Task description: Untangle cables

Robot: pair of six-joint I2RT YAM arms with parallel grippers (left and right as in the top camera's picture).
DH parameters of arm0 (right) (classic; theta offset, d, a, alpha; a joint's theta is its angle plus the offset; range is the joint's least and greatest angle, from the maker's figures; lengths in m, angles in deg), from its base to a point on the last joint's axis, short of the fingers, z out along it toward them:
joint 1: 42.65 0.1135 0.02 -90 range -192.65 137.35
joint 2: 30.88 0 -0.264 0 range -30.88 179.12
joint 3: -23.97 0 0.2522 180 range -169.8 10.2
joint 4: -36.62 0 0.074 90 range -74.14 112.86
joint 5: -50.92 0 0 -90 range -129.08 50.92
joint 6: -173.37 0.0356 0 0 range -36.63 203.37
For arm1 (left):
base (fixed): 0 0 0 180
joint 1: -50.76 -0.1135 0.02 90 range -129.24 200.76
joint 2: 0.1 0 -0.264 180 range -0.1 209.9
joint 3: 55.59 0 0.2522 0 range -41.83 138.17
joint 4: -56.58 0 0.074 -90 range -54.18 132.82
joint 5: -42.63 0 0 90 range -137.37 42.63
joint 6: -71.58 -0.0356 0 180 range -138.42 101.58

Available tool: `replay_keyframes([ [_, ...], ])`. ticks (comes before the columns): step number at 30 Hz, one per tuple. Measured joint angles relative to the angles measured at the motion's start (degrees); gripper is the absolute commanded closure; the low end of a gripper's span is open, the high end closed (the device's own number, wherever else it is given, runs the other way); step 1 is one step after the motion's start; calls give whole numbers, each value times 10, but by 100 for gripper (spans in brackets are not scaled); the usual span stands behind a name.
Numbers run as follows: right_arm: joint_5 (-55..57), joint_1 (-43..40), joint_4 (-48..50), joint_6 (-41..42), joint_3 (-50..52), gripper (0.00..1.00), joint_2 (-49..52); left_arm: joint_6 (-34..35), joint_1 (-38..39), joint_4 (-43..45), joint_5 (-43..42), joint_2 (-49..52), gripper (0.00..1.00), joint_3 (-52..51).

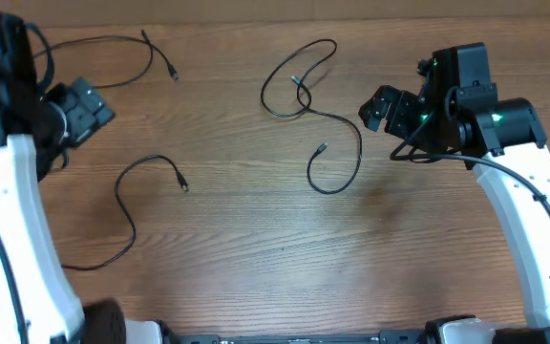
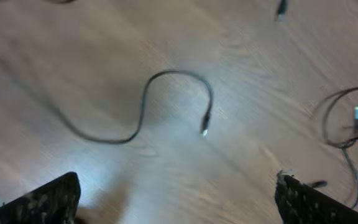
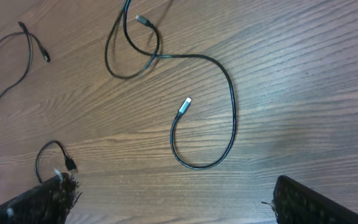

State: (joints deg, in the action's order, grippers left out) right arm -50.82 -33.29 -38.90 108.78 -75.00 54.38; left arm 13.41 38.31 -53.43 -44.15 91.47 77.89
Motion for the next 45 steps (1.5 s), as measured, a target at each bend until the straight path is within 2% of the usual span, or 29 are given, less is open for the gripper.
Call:
replay_keyframes([
  [4, 0, 0, 0, 0, 0, 0, 0, 24, -35, 42, 42, -89, 0, -125],
  [8, 0, 0, 0, 0, 0, 0, 0, 42, -116, 118, 54, -99, 0, -270],
  [11, 0, 0, 0, 0, 0, 0, 0, 45, -199, 189, 47, -85, 1, -382],
  [12, 0, 0, 0, 0, 0, 0, 0, 47, -242, 246, 29, -85, 0, -438],
  [17, 0, 0, 0, 0, 0, 0, 0, 31, -362, 394, -43, -82, 0, -607],
  [21, 0, 0, 0, 0, 0, 0, 0, 23, -365, 492, -27, -84, 2, -668],
  [24, 0, 0, 0, 0, 0, 0, 0, 48, -364, 569, 22, -85, 16, -729],
  [26, 0, 0, 0, 0, 0, 0, 0, 62, -364, 630, 40, -86, 19, -769],
  [30, 0, 0, 0, 0, 0, 0, 0, 81, -364, 679, 53, -86, 28, -810],
  [32, 0, 0, 0, 0, 0, 0, 0, 85, -364, 709, 66, -86, 25, -822],
  [35, 0, 0, 0, 0, 0, 0, 0, 85, -364, 732, 74, -64, 27, -827],
  [37, 0, 0, 0, 0, 0, 0, 0, 82, -364, 747, 92, -44, 43, -827],
  [40, 0, 0, 0, 0, 0, 0, 0, 66, -363, 777, 124, 2, 89, -804],
  [41, 0, 0, 0, 0, 0, 0, 0, 64, -363, 789, 130, 13, 96, -798],
  [45, 0, 0, 0, 0, 0, 0, 0, 42, -363, 793, 137, 24, 96, -788],
])
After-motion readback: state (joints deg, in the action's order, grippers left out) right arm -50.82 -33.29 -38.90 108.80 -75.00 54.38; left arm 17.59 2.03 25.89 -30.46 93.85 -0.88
